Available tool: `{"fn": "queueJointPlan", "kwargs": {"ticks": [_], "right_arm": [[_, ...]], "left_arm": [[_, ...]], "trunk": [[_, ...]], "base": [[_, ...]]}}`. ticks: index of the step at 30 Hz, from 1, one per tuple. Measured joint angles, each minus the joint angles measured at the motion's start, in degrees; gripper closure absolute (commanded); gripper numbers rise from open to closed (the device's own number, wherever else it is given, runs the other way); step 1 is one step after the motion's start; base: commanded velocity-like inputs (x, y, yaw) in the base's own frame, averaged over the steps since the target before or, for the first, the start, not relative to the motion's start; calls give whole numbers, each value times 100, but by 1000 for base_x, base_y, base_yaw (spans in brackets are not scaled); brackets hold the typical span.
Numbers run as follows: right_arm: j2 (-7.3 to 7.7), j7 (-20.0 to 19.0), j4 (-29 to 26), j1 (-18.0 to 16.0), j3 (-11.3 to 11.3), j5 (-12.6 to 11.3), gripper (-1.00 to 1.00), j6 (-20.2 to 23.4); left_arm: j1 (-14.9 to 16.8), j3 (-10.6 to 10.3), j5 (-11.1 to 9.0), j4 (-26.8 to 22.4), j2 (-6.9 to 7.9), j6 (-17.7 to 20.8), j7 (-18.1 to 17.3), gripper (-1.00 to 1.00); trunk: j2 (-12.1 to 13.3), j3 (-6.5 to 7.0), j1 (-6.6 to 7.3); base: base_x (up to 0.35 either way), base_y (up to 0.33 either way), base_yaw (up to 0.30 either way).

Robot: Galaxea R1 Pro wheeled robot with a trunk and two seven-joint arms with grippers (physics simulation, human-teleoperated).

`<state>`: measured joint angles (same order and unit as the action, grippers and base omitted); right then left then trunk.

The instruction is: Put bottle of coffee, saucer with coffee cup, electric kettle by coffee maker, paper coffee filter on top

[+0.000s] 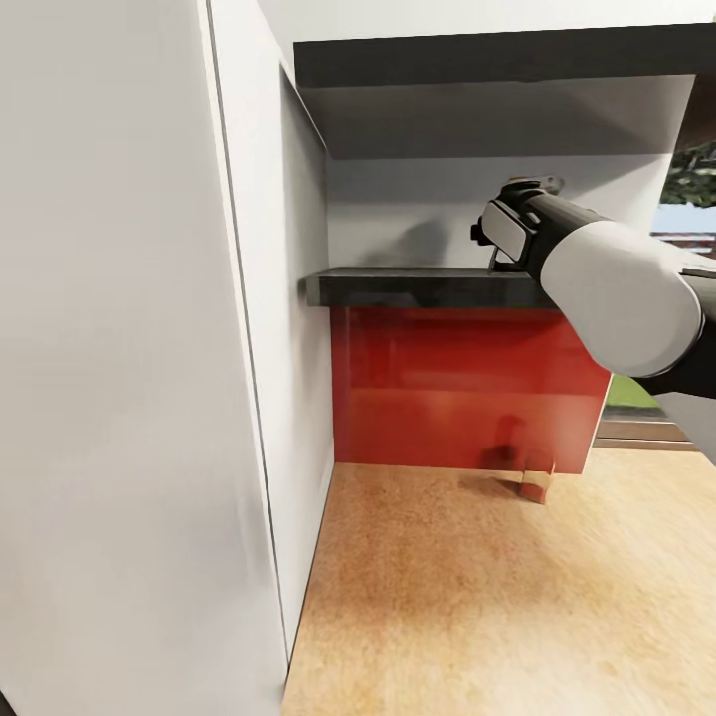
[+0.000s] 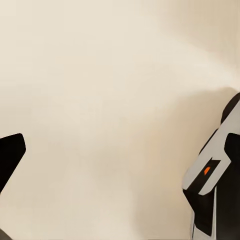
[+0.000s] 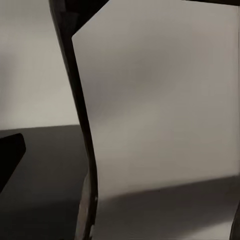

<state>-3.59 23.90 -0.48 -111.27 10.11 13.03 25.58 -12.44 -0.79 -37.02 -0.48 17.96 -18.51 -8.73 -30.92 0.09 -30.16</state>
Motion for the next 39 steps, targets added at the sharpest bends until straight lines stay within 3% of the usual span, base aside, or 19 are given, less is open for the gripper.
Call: {"fn": "queueJointPlan", "kwargs": {"ticks": [4,5,12,21,39], "right_arm": [[0,2,0,0,3,-1,-100,-7],[1,4,-1,0,3,-1,100,-8],[13,-2,-2,-1,-47,31,100,0],[200,-14,1,0,14,5,100,-189],[144,-13,0,0,35,0,100,-220]], "left_arm": [[0,0,1,0,-4,0,1,-100],[0,0,2,0,-4,0,0,-100],[0,0,7,0,-12,0,1,-100],[0,-2,6,0,-13,0,1,-100],[1,-15,9,0,-8,1,2,-100]], "trunk": [[0,0,0],[0,0,0],[-1,0,0],[0,0,0],[-1,90,0]], "base": [[0,0,0],[0,0,0],[0,0,0],[0,0,0],[0,0,-128]]}}
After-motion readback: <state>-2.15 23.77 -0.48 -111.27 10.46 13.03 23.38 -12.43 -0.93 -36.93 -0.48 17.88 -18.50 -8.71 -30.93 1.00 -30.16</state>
